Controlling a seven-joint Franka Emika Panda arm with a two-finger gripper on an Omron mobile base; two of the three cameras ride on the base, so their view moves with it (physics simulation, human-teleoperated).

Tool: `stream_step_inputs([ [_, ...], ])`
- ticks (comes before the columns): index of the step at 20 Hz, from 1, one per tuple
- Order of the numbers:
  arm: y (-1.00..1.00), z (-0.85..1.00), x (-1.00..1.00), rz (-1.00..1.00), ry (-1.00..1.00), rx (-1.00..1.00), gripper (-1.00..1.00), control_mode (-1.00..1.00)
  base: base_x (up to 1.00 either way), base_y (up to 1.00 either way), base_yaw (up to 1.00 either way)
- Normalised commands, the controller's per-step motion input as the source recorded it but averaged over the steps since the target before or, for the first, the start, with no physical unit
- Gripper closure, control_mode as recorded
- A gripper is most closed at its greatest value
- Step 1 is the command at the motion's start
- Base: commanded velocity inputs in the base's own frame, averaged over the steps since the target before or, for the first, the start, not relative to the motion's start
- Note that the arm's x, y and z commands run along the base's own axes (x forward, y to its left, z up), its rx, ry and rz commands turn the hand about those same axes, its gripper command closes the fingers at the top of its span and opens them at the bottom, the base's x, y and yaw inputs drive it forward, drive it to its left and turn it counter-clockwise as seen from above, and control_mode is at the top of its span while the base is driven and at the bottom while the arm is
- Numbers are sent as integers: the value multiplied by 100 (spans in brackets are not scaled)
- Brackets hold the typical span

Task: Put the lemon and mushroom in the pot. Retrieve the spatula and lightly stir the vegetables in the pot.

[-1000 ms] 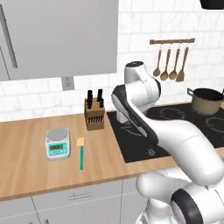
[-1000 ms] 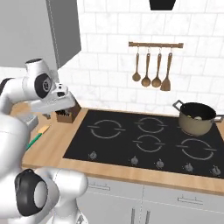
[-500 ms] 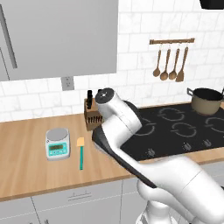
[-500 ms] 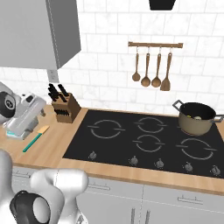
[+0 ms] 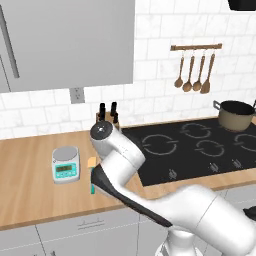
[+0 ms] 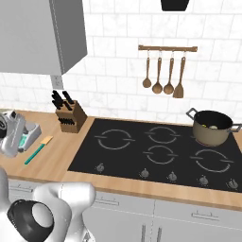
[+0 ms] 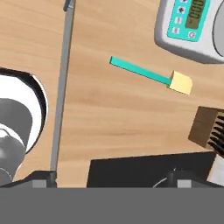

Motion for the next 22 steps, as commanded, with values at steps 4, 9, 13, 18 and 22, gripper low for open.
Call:
stream_step_inputs([
  [4, 71, -41, 0, 44, 25, -29, -100, -100, 0, 0, 0],
  [9, 36, -42, 0, 41, 10, -38, -100, -100, 0, 0, 0],
  [13, 4, -46, 0, 35, 0, -32, -100, -100, 0, 0, 0],
  [18, -12, -31, -5, 21, -1, -10, -100, -100, 0, 0, 0],
  [22, -8, -2, 0, 12, 0, 1, -100, -100, 0, 0, 0],
])
